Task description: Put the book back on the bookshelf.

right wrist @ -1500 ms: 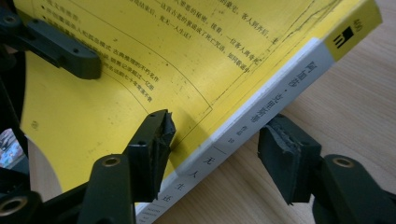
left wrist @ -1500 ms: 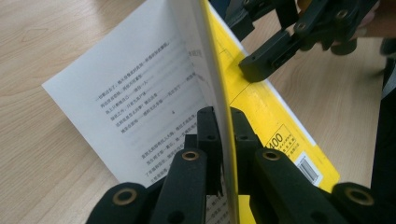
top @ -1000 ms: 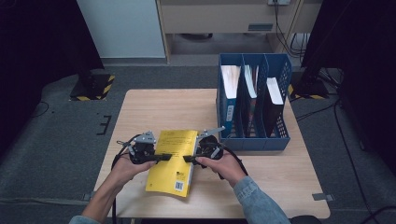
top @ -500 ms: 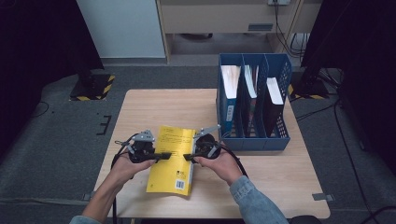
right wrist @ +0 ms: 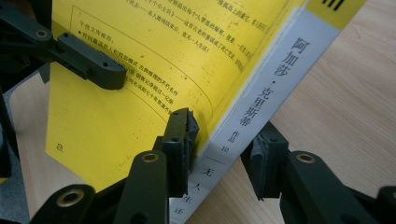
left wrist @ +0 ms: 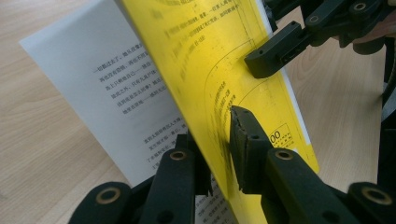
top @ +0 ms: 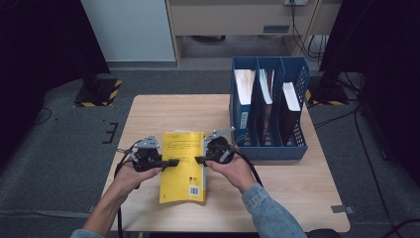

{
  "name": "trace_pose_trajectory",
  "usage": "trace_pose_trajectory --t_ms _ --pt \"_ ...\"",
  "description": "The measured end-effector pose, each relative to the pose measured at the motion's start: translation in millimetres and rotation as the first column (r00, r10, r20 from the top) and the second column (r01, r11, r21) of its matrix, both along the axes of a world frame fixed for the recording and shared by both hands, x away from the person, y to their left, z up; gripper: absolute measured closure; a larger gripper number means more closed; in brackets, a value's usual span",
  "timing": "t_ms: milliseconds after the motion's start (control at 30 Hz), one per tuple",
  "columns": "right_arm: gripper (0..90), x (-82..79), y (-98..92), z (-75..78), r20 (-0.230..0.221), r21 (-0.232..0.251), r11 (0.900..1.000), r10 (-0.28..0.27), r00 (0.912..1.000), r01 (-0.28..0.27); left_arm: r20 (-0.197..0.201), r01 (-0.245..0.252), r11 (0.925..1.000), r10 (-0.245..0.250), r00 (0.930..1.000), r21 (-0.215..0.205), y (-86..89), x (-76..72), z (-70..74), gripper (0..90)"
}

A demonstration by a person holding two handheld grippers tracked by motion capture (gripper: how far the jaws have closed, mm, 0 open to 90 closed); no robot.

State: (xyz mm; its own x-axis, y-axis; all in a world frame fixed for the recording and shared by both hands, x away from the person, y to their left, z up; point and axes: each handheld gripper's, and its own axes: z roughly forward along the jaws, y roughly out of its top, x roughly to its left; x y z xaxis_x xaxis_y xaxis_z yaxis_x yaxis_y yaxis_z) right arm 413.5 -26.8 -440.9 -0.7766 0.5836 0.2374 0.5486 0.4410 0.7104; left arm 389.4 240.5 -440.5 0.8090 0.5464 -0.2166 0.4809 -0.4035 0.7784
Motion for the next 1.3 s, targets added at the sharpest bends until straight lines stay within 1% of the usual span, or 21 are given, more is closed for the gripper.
trace_pose_trajectory --t_ms 67,133,300,400,500,533,600,667,733,767,933,1000,1100,1200,1300 --pt "65.6 1.1 -0.2 3.8 0.004 -0.005 1.0 -0.001 1.0 0.001 0.001 -0.007 0.9999 0.007 1.0 -0.011 3.0 0.5 1.5 78.1" --pt "66.0 1.2 -0.3 5.9 0.012 -0.01 1.0 -0.004 0.9999 0.004 0.002 -0.011 0.9999 0.011 0.9999 -0.013 4.8 1.2 2.3 77.9" --pt "66.7 1.5 -2.2 9.1 0.023 -0.014 1.0 -0.004 0.9997 0.005 0.012 -0.021 0.9997 0.021 0.9997 -0.008 8.4 2.7 3.8 76.4" --pt "67.0 1.4 -3.2 11.1 0.027 -0.017 1.0 -0.002 0.9996 0.002 0.018 -0.031 0.9995 0.031 0.9994 0.007 8.8 2.5 2.7 75.6" --pt "67.5 -0.4 -2.5 13.6 0.027 -0.007 1.0 0.009 0.9996 -0.009 0.007 -0.031 0.9994 0.031 0.9995 0.013 9.2 1.7 1.7 79.9" --pt "67.3 -1.0 -2.0 14.7 0.026 -0.007 1.0 0.018 0.9995 -0.018 0.002 -0.026 0.9996 0.026 0.9997 0.007 9.3 1.5 1.8 81.4" --pt "64.6 -1.9 -0.4 17.1 0.029 -0.025 0.999 0.028 0.9992 -0.027 -0.009 -0.019 0.9998 0.018 0.9998 -0.005 8.4 0.7 3.0 84.6" --pt "62.0 -3.0 1.9 18.9 0.033 -0.049 0.998 0.033 0.9989 -0.032 -0.005 -0.005 1.0 0.005 1.0 0.001 6.5 0.4 4.1 85.9" --pt "59.2 -3.2 3.0 19.3 0.032 -0.061 0.997 0.044 0.9985 -0.042 -0.001 -0.003 0.9999 0.003 1.0 0.011 5.1 0.5 4.7 86.1" --pt "59.2 -3.1 3.1 19.5 0.032 -0.06 0.997 0.048 0.9983 -0.046 -0.002 -0.001 1.0 0.001 1.0 0.01 4.9 0.8 5.0 86.2" --pt "59.2 -2.8 1.5 22.3 0.027 -0.024 0.997 0.068 0.9973 -0.067 -0.001 -0.001 1.0 0.001 1.0 0.005 5.6 0.4 6.3 86.8" --pt "58.8 -3.5 2.0 23.7 0.034 -0.025 0.997 0.076 0.9965 -0.075 0.002 0.001 1.0 -0.001 1.0 0.008 5.2 0.2 6.8 87.0" --pt "57.1 -4.4 3.5 23.4 0.037 -0.032 0.997 0.073 0.9966 -0.072 0.002 0.006 0.9999 -0.006 1.0 0.011 4.5 -0.1 6.6 87.2" --pt "56.3 -3.9 3.4 22.8 0.03 -0.033 0.996 0.078 0.9965 -0.077 0.008 0.016 0.9998 -0.016 0.9998 0.011 3.9 -0.4 7.3 87.5" --pt "56.6 -2.7 4.1 22.0 0.021 -0.034 0.996 0.079 0.9966 -0.078 0.01 0.015 0.9997 -0.015 0.9998 0.017 2.5 -0.4 8.1 87.4"
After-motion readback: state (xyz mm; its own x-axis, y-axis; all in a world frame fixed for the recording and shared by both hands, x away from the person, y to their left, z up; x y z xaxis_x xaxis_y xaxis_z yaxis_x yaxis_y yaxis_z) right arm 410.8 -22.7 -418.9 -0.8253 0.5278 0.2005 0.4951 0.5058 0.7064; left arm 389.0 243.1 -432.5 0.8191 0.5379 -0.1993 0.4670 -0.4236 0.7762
